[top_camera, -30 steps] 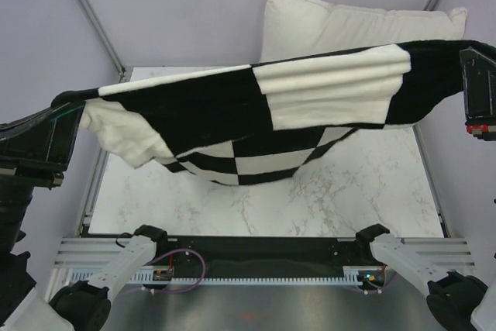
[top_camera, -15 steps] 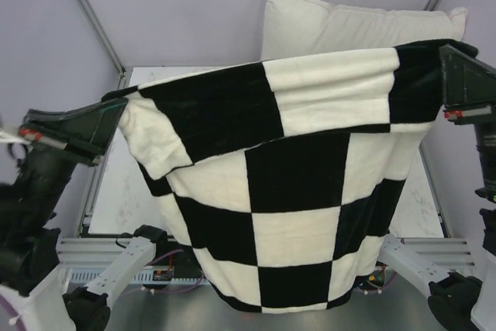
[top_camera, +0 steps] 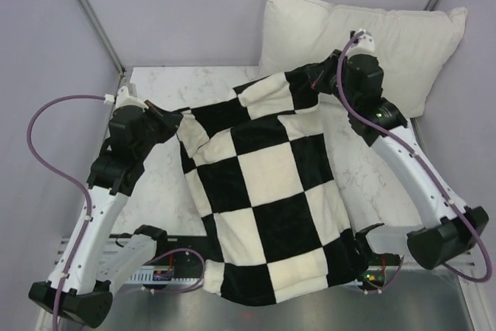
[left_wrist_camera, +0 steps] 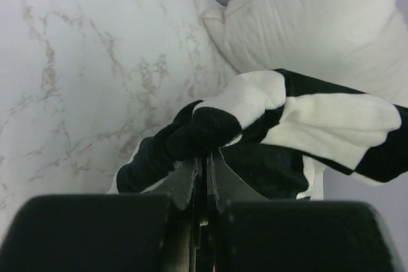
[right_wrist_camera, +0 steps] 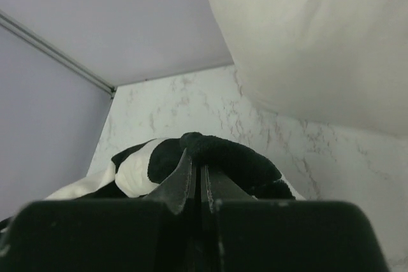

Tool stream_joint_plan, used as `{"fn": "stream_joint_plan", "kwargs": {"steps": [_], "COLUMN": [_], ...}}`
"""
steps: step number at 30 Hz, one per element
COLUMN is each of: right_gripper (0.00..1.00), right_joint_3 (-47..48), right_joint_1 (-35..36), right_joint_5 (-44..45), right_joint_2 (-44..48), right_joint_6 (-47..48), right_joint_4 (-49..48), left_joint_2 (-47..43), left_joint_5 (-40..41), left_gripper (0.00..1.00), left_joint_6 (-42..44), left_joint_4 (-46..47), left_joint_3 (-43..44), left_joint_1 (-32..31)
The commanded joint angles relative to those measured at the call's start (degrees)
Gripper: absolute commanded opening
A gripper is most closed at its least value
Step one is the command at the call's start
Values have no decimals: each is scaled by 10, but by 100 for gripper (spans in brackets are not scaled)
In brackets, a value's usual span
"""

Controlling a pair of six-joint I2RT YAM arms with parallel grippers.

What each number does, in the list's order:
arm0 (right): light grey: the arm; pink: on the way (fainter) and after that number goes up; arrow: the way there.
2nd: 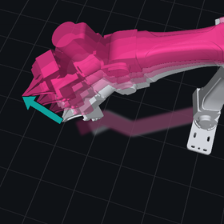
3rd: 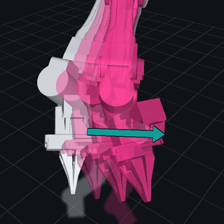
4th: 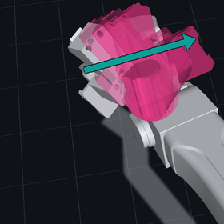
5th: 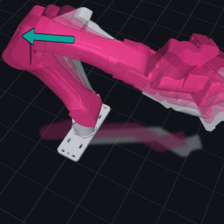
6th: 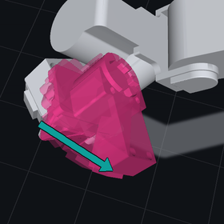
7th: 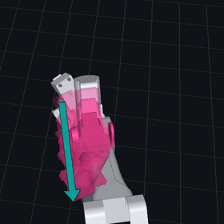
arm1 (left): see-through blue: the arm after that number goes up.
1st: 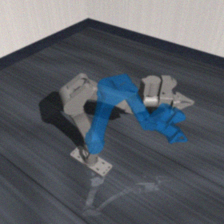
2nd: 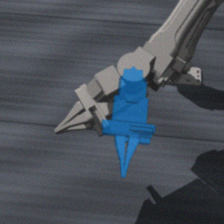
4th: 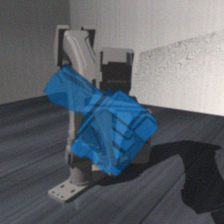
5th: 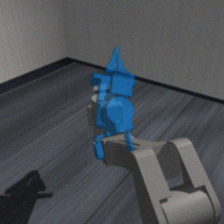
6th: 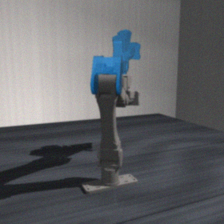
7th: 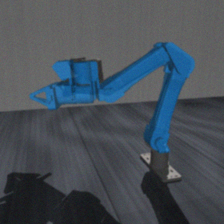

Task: Put the pillow into the pillowcase

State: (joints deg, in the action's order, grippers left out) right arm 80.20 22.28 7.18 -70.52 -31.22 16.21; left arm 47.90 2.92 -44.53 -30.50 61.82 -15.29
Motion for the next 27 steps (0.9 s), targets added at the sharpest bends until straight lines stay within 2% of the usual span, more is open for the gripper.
{"fn": "stream_joint_plan", "kwargs": {"steps": [1,3,6,8,12,13,14,15,16,17,21,22,27], "right_gripper": [0,0,0,0,0,14,28,50,92,98,98,98,98], "right_joint_3": [1,7,70,139,266,324,351,373,412,448,520,514,370], "right_joint_1": [-1,3,16,32,42,41,42,42,43,43,42,42,40], "right_joint_5": [-55,-87,-106,-111,-157,-176,-179,-178,-156,-135,-120,-115,-94], "right_joint_2": [-40,-103,-177,-252,-389,-409,-424,-445,-452,-462,-468,-460,-346], "right_joint_6": [-57,-83,-90,-89,-84,-82,-82,-83,-83,-75,-39,-32,14], "right_joint_4": [-158,-212,-227,-230,-252,-250,-248,-240,-232,-213,-129,-118,-98], "left_joint_2": [1,-8,3,44,129,143,156,170,198,223,226,222,206], "left_joint_5": [104,139,161,157,136,121,121,121,121,90,88,86,87], "left_gripper": [2,2,2,2,2,5,26,26,26,99,100,100,100], "left_joint_6": [-48,-65,-67,-58,-47,-42,-42,-42,-42,3,22,26,50], "left_joint_4": [70,83,119,154,148,149,150,150,150,114,81,80,45], "left_joint_3": [-21,-51,-66,-62,27,42,60,102,127,172,220,220,213], "left_joint_1": [17,38,85,126,190,199,219,226,231,236,248,249,249]}}
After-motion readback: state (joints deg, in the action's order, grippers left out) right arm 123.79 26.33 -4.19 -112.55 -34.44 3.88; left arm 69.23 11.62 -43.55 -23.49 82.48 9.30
